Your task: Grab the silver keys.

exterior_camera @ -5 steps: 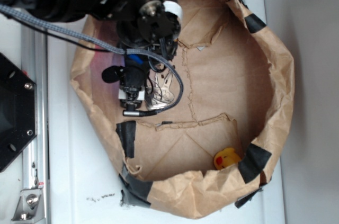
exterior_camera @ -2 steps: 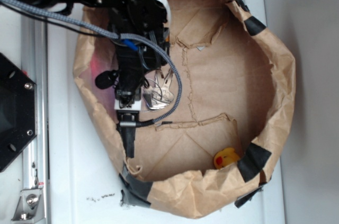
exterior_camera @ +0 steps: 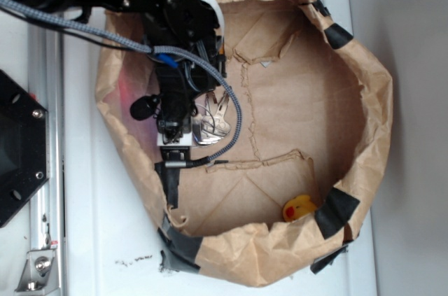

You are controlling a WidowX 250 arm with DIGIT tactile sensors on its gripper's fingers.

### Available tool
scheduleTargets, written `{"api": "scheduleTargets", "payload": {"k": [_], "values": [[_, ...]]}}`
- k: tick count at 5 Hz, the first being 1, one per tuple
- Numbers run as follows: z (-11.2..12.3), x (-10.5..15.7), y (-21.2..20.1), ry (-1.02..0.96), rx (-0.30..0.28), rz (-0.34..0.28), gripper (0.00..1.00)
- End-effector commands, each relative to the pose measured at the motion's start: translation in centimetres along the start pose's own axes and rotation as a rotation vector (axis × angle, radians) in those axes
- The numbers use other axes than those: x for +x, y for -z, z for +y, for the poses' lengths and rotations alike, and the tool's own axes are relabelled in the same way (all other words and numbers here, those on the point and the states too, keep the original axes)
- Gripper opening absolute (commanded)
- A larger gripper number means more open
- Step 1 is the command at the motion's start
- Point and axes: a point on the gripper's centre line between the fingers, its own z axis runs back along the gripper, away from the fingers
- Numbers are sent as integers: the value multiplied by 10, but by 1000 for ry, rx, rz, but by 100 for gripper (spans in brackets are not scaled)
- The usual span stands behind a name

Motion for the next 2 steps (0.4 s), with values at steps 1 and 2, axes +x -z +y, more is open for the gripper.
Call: {"api": "scheduleTargets", "payload": {"k": [1, 2], "values": [[2, 6, 9, 5, 56, -14, 100], [4, 3, 10, -8, 58, -10, 100]]}}
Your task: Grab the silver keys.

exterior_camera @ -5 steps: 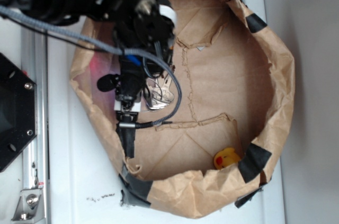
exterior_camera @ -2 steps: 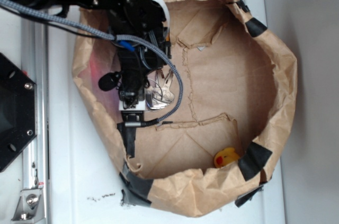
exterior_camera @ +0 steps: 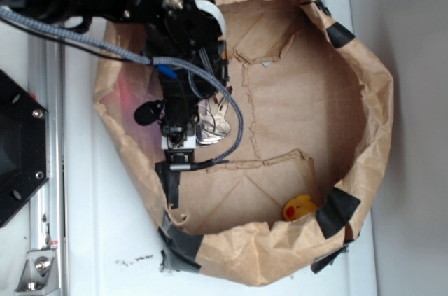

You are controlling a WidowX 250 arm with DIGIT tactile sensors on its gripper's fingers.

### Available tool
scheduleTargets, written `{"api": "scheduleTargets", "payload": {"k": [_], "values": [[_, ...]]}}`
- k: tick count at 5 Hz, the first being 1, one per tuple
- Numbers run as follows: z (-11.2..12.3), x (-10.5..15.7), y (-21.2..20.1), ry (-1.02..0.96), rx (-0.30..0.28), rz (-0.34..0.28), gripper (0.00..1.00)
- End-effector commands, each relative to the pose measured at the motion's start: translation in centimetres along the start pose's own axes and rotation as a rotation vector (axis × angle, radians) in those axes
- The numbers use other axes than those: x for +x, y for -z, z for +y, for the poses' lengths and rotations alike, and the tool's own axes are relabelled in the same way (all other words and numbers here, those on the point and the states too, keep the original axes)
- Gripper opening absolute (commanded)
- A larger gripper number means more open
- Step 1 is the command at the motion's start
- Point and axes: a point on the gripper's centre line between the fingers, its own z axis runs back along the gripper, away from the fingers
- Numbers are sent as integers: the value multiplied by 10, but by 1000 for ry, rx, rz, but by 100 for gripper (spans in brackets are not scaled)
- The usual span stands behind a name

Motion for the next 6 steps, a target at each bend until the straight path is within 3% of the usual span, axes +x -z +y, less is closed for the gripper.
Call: {"api": "scheduleTargets", "payload": {"k": [1, 6], "values": [[8, -4, 8, -25, 32, -17, 0], [15, -12, 11, -60, 56, -38, 0]]}}
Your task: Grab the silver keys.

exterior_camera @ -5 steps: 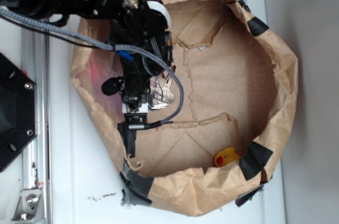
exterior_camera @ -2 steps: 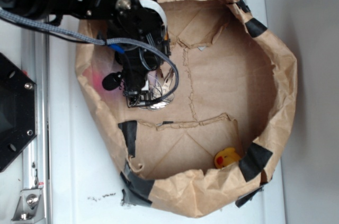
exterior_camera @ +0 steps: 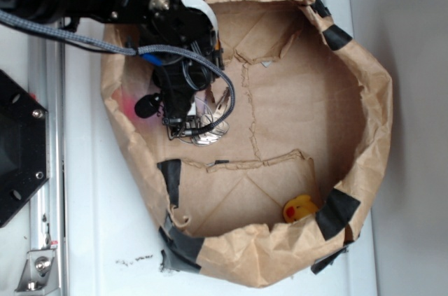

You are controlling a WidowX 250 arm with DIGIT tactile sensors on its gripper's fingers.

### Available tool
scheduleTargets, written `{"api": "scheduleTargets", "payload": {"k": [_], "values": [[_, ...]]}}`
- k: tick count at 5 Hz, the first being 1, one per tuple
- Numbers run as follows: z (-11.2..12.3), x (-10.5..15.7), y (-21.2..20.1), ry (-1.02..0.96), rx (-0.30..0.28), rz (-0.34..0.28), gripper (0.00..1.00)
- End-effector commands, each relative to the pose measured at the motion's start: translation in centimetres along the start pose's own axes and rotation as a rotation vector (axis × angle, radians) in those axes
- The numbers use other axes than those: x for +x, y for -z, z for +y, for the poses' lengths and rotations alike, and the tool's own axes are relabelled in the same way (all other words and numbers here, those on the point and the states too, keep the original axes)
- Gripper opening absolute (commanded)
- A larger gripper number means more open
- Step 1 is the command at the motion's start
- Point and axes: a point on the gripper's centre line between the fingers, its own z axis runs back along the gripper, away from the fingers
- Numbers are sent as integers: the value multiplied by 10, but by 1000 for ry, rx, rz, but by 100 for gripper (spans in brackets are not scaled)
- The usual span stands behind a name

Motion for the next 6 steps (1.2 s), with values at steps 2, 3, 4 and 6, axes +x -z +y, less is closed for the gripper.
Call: {"api": "scheduleTargets", "payload": {"k": [2, 3, 4, 6], "values": [[0, 0, -18, -46, 4, -16, 0], [-26, 32, -60, -130, 47, -51, 0], [-53, 61, -103, -230, 53, -101, 0], [-64, 60, -92, -209, 132, -157, 0]]}}
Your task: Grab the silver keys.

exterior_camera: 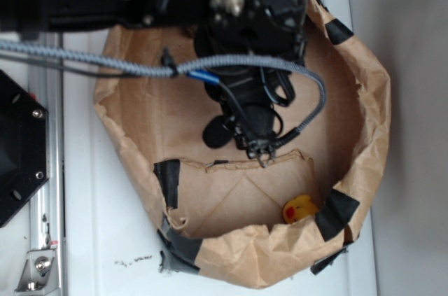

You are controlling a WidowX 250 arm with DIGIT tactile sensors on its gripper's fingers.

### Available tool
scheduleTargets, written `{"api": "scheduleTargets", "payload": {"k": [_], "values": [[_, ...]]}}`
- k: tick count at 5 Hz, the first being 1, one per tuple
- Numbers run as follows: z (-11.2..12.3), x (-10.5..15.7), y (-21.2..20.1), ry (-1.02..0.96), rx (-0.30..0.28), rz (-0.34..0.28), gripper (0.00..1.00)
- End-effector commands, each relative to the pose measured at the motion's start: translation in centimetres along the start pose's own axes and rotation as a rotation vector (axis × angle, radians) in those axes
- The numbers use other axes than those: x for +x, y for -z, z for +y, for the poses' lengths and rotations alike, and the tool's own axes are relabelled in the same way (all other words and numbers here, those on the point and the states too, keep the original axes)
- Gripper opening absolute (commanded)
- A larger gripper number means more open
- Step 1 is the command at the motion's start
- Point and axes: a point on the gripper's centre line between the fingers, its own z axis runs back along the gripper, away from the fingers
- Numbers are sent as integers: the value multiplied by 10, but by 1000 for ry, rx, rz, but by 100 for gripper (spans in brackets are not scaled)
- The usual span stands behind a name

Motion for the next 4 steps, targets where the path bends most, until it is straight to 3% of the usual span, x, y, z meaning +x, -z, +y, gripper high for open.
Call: {"api": "scheduleTargets", "payload": {"k": [1, 2, 4], "values": [[-10, -8, -2, 84, 68, -139, 0], [-4, -11, 2, 97, 135, -169, 0], [0, -7, 5, 71, 103, -133, 0]]}}
